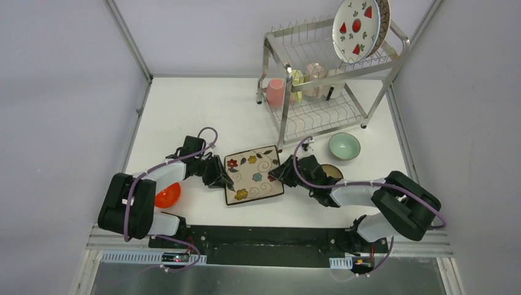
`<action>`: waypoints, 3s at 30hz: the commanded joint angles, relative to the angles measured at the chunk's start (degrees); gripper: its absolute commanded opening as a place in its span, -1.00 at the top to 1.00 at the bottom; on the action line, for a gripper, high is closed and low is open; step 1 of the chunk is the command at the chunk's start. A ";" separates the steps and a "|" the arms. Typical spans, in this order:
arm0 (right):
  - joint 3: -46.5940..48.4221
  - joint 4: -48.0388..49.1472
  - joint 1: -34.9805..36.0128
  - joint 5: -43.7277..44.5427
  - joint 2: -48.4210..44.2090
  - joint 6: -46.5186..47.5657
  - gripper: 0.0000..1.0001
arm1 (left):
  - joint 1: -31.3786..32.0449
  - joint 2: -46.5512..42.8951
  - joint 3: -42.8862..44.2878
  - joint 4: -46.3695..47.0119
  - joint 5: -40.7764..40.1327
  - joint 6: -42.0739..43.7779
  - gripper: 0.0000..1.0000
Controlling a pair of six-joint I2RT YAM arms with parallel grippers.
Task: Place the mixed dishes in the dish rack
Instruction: Pick up the plate at the center of the board, then insert the plate into the dish rack.
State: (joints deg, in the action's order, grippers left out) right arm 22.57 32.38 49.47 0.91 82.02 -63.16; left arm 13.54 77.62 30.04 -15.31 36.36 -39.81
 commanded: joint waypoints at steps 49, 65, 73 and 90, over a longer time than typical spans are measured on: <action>24.03 -60.10 2.70 8.34 -59.93 11.65 1.00 | 2.28 -13.94 18.13 -17.42 2.65 14.36 -0.98; 35.02 -52.12 2.65 1.59 -52.78 11.76 1.00 | 1.45 -15.60 17.53 -18.70 2.14 17.01 -0.98; 41.51 -46.89 2.65 0.53 -46.04 10.46 1.00 | 0.92 -15.48 16.72 -18.88 2.58 17.35 -0.91; 59.88 -41.01 2.65 4.47 -31.29 17.65 1.00 | 0.52 -15.40 15.34 -18.64 5.09 17.75 -0.81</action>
State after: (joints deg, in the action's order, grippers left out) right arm 71.94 -29.19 52.01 4.10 49.67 -44.66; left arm 14.52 63.31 45.95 -34.79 39.53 -23.31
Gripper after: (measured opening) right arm 0.054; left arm 0.907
